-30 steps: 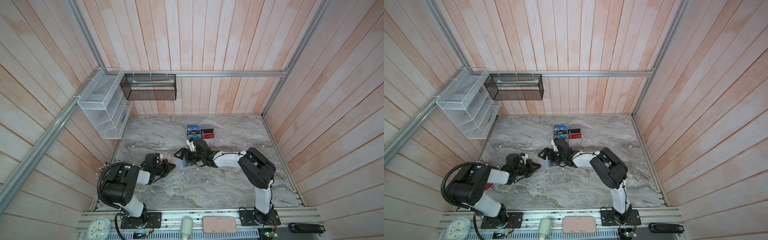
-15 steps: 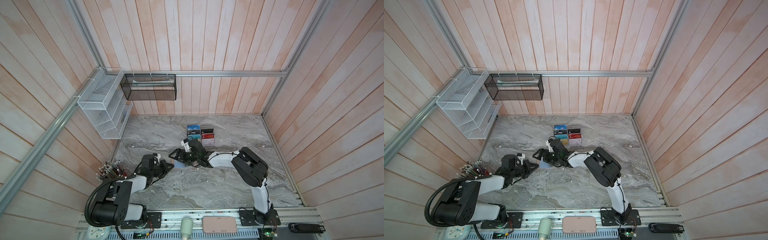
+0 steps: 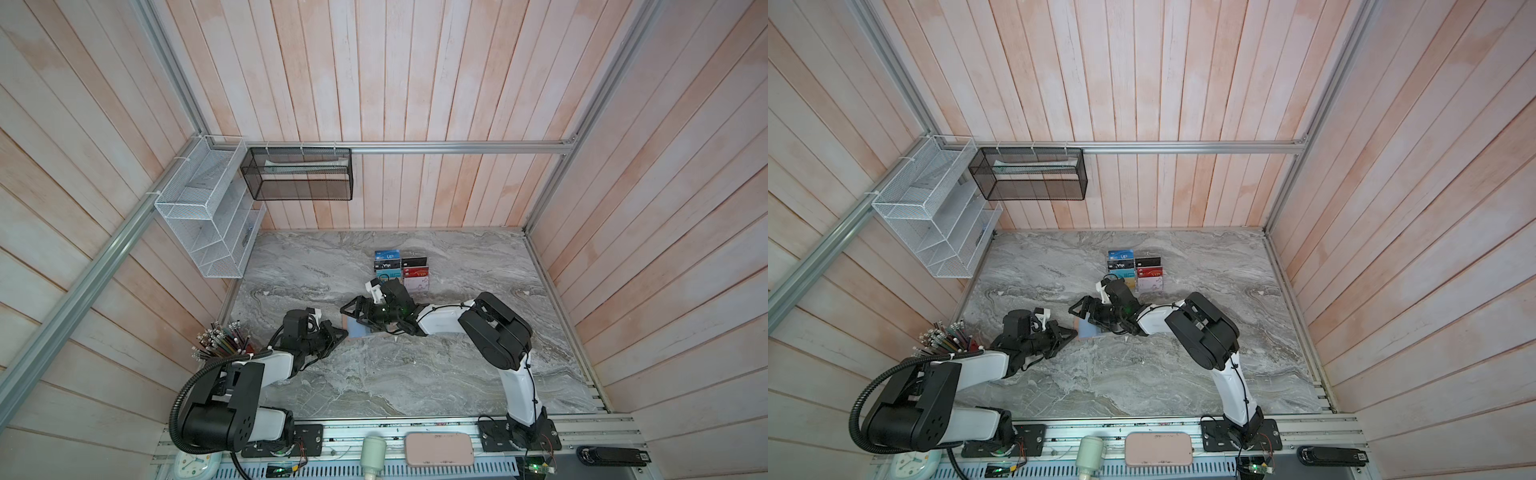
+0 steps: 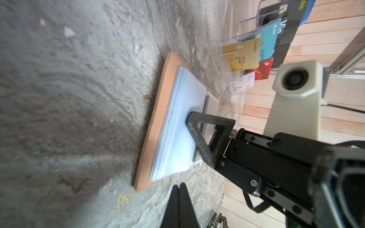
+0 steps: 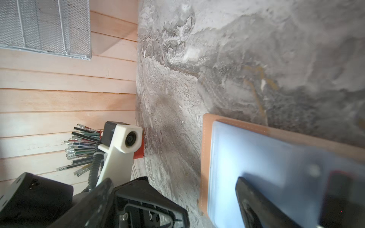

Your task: Take the credit cards out of the card holder

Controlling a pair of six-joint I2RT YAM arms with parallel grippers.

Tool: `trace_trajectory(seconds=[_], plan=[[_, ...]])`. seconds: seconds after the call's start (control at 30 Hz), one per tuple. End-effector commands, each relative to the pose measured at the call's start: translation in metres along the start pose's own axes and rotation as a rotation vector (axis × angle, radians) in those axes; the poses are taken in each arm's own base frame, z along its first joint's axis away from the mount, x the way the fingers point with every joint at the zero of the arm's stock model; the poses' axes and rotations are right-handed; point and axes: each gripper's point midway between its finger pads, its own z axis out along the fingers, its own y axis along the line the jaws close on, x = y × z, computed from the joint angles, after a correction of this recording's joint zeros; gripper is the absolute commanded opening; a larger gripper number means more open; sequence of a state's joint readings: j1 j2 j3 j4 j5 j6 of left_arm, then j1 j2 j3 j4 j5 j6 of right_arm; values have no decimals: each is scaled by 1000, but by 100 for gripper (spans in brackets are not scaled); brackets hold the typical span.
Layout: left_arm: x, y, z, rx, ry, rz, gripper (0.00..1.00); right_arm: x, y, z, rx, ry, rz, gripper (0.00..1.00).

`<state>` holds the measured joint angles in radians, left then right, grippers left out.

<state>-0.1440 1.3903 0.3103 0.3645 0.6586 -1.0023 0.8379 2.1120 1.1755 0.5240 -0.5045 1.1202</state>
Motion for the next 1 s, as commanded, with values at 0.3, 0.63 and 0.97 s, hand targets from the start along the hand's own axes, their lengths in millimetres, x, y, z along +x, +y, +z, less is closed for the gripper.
trace_trajectory(seconds=[0.3,0.63,0.97], plan=[[-9,-27,21,52,21,34,0,-4,-9,-10,-19,-18,35,97],[-6,-7,37,17,44,1,0,-10,-8,-30,-21,-43,20,97],[-1,7,39,-13,51,-6,0,-15,-28,-59,83,-93,-26,98]])
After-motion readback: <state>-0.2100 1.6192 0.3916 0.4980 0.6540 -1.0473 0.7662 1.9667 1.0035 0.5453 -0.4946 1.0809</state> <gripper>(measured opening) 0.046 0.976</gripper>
